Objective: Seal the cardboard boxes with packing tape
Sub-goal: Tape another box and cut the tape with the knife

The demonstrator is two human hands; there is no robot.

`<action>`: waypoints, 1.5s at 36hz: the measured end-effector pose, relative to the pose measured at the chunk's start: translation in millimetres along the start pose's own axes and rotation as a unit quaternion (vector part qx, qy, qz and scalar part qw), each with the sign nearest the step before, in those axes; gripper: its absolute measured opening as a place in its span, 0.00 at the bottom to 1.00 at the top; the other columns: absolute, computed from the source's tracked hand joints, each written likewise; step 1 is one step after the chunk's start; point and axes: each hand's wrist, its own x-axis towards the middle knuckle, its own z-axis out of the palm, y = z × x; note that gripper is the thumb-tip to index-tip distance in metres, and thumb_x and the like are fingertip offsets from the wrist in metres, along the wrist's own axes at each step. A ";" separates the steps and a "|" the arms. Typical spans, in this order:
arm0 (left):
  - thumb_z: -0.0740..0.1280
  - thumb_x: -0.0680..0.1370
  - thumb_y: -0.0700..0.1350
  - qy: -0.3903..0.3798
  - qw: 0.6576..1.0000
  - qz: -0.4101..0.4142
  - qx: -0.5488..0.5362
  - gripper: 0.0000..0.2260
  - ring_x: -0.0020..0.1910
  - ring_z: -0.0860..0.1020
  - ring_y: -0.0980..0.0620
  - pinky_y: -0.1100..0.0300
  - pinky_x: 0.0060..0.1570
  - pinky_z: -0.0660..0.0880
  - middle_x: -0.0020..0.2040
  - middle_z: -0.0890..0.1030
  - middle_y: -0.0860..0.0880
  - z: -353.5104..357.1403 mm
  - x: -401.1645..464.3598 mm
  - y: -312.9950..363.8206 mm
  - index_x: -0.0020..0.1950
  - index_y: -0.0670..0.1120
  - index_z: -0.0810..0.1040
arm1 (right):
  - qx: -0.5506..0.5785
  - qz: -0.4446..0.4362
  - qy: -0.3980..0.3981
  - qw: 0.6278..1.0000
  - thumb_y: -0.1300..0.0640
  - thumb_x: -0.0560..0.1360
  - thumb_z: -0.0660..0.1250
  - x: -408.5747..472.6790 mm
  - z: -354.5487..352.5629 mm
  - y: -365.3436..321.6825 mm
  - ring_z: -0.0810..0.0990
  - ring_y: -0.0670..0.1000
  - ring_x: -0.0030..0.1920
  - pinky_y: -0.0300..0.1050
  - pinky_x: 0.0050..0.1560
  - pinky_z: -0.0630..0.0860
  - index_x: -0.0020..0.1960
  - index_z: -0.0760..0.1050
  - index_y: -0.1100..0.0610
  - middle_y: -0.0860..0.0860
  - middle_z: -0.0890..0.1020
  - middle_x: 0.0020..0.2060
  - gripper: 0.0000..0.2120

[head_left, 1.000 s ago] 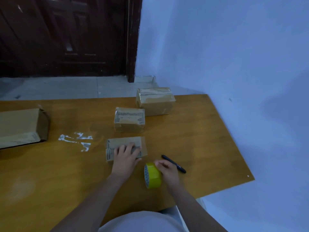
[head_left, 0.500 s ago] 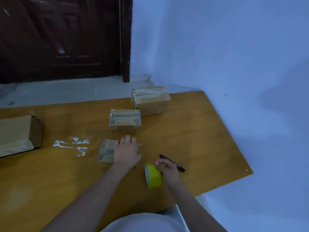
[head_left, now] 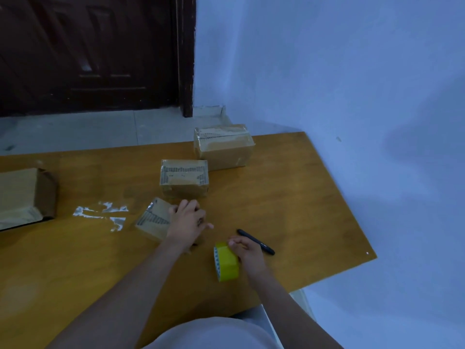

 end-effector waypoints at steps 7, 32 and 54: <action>0.55 0.78 0.64 -0.068 0.993 0.009 0.093 0.21 0.58 0.64 0.51 0.52 0.57 0.57 0.53 0.70 0.55 -7.2 -2.0 7.5 0.50 0.54 0.82 | -0.021 0.002 0.001 1.000 0.60 0.75 0.68 -0.2 -0.4 -0.5 0.78 0.49 0.50 0.43 0.53 0.73 0.46 0.80 0.59 0.49 0.81 0.48 0.03; 0.61 0.71 0.59 -0.147 0.981 0.125 -0.034 0.21 0.74 0.54 0.50 0.51 0.69 0.51 0.72 0.64 0.55 -42.9 -36.1 -22.4 0.62 0.55 0.77 | -0.048 0.008 0.016 0.999 0.60 0.77 0.66 -2.1 1.9 -13.5 0.78 0.50 0.43 0.45 0.47 0.74 0.44 0.79 0.58 0.50 0.80 0.39 0.05; 0.60 0.80 0.47 0.033 0.999 -0.010 -0.037 0.15 0.76 0.53 0.52 0.55 0.73 0.47 0.72 0.67 0.54 9.2 -43.8 5.3 0.66 0.52 0.76 | -0.036 0.022 0.014 0.999 0.60 0.76 0.66 -11.9 5.1 -12.0 0.77 0.49 0.43 0.44 0.48 0.73 0.42 0.79 0.58 0.50 0.80 0.40 0.05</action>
